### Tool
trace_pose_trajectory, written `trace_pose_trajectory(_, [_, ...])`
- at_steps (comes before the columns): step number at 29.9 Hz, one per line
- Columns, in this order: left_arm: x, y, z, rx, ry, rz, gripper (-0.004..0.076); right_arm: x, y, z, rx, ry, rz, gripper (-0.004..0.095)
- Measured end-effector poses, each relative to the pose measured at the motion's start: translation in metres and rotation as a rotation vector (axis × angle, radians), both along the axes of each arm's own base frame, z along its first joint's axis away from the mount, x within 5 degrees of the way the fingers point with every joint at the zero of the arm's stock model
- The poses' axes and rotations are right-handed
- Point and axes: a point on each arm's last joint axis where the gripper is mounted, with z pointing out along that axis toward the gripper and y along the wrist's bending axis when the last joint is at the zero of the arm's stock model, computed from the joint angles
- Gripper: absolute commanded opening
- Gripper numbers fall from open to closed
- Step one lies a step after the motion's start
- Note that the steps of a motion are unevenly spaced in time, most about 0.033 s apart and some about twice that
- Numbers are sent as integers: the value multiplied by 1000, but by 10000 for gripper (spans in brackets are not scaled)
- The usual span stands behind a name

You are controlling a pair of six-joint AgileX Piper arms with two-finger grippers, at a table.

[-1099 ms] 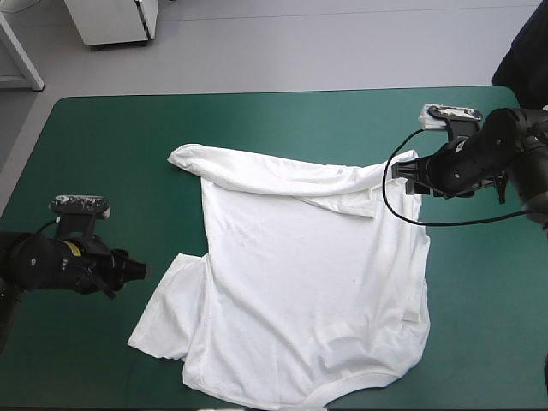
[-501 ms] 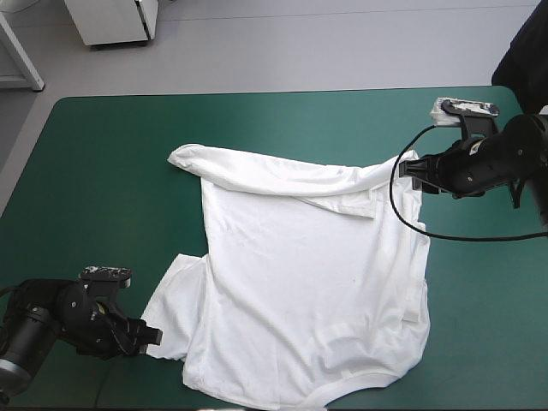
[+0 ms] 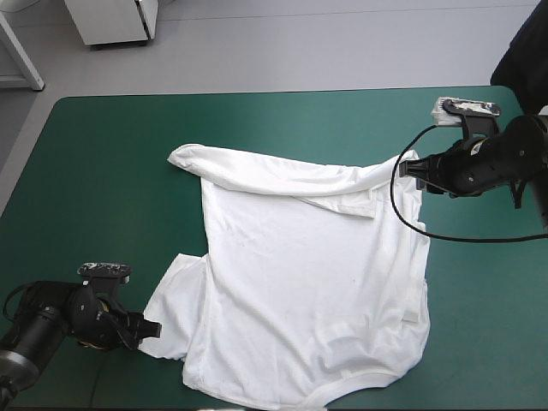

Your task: Fold the cloth

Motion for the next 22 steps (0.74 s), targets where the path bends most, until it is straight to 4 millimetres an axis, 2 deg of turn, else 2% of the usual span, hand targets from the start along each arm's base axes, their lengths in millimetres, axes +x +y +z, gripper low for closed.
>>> trace_pose_trajectory(4, [2,-1,-15,5,65,2,400,0,-1,0,-12,-1,-3,359])
trace_pose_trajectory(7, [3,-1,-21,5,104,1,358,0,-2,0,-19,-2,-5,347])
trace_pose_trajectory(11, [7,-3,-24,-6,144,2,214,0,-2,0,-22,-2,-6,347])
trace_pose_trajectory(16, [10,-6,-25,-28,159,-2,-25,0,-2,0,-25,-2,-6,347])
trace_pose_trajectory(22, [11,-8,-25,-48,158,-9,-22,0,-2,0,-25,-2,-6,348])
